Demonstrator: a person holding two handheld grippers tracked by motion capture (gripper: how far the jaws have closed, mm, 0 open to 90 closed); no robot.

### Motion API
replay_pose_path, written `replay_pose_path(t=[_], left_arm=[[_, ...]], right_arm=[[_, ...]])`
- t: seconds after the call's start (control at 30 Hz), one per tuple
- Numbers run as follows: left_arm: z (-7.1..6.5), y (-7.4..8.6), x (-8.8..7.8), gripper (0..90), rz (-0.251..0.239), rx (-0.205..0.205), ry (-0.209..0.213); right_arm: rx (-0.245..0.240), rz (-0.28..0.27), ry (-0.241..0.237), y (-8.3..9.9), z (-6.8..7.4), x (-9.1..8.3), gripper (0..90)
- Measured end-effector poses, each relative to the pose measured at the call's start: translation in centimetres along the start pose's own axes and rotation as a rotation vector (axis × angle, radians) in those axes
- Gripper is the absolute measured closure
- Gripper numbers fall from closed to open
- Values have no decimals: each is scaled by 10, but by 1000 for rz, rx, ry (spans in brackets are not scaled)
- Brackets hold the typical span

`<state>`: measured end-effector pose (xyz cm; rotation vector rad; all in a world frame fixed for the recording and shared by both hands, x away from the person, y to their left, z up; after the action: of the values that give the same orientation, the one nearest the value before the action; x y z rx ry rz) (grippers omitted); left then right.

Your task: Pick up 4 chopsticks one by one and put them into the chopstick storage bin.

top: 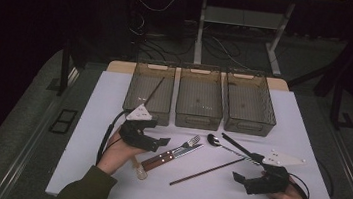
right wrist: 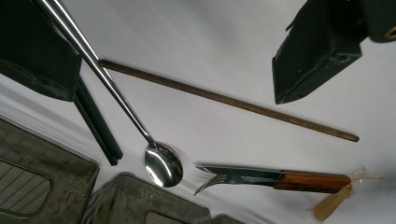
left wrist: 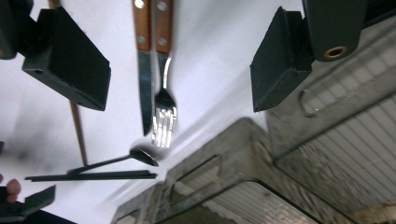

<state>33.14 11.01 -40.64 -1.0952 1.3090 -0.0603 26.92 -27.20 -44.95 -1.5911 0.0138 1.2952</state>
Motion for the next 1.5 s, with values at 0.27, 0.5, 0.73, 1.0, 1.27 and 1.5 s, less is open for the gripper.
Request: replay_pose_path(t=[0.27, 0.5, 0.73, 1.0, 1.27, 1.5], left_arm=[[-16, 1, 8, 199, 15, 32, 24], [-30, -2, 17, 210, 30, 69, 45], [-42, -1, 29, 253, 69, 109, 62], [-52, 2, 40, 438, 85, 125, 123], [-59, 4, 44, 610, 94, 129, 150], [-69, 5, 52, 687, 129, 135, 163]], right_arm=[[0, 1, 4, 0, 0, 0, 17], [1, -1, 6, 0, 0, 0, 17], [0, 1, 4, -1, -1, 1, 17], [5, 0, 5, 0, 0, 0, 17], [2, 3, 9, 0, 0, 1, 17], [3, 2, 8, -1, 0, 1, 17]])
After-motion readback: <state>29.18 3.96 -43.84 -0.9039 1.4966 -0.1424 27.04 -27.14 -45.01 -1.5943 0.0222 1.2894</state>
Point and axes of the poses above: each handheld gripper's, and its own axes: x roughly forward along the jaws, y roughly out of its underside, z roughly to its left, the point moved 2 cm from there along x, roughly forward along the jaws, and after that the axes turned 13 degrees about z, right-handed, at the moved point
